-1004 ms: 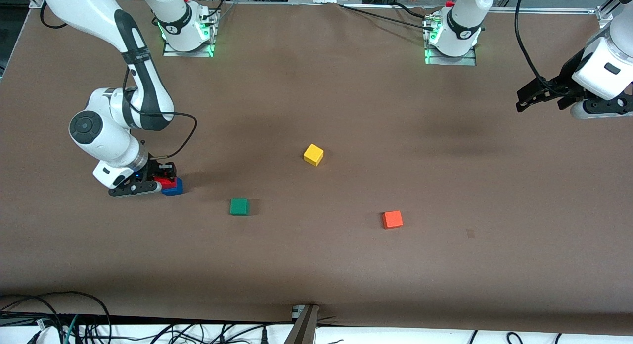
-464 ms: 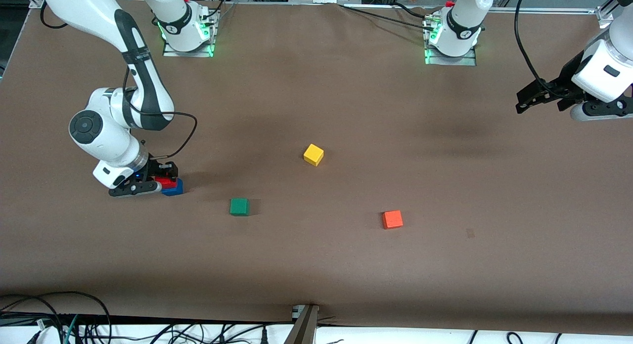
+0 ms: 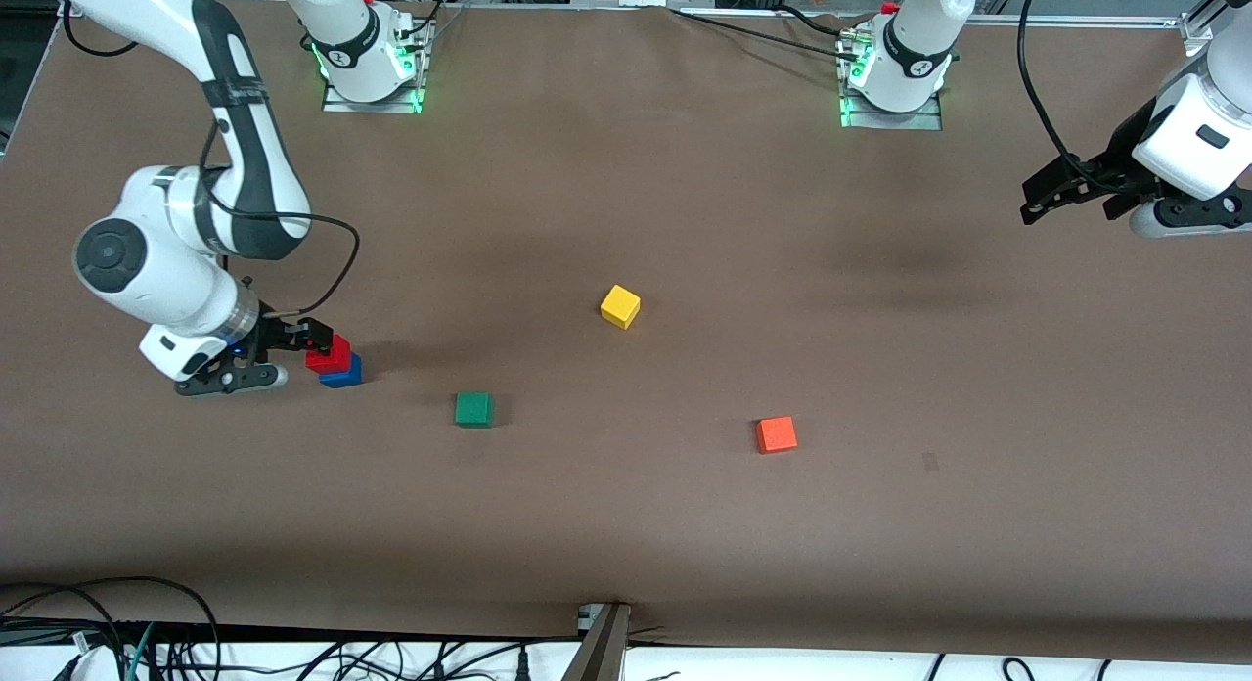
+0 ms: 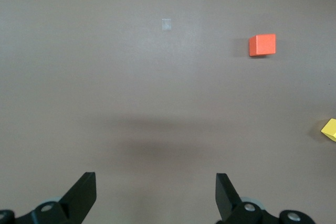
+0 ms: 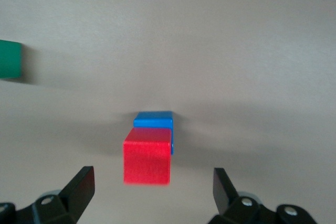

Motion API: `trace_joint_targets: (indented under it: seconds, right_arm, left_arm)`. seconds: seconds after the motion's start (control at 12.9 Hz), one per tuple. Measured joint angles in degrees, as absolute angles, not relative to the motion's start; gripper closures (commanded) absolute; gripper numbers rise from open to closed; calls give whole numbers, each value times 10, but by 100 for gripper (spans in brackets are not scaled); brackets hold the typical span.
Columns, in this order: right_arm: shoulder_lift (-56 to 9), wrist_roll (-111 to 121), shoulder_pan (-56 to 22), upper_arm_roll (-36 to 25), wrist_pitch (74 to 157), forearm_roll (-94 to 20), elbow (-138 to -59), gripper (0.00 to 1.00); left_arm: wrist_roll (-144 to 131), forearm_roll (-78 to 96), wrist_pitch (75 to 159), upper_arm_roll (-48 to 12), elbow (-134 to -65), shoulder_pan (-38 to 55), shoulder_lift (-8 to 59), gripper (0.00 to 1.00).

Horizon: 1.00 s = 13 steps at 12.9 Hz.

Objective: Pass red block to right arm, stack on blue
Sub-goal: 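Open the right gripper and raise it away from the stack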

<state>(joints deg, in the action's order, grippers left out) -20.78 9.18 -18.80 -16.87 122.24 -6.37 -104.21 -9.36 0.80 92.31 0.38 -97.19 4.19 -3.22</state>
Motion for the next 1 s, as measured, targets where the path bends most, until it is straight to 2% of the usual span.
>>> trace_joint_targets:
  seconds: [0.31, 0.54, 0.7, 1.0]
  right_arm:
    - [-199, 95, -187, -202, 1006, -61, -901, 0]
    - [-196, 104, -186, -223, 886, -61, -820, 0]
    - [-188, 104, -185, -226, 831, -60, -782, 0]
    - [-139, 105, -158, -200, 803, -46, -775, 0]
  left_arm:
    - [-94, 8, 923, 2, -971, 42, -32, 0]
    - [-94, 8, 923, 2, -971, 42, -32, 0]
    - [-94, 8, 923, 1, -971, 42, -32, 0]
    - [-94, 8, 919, 0, -971, 42, -32, 0]
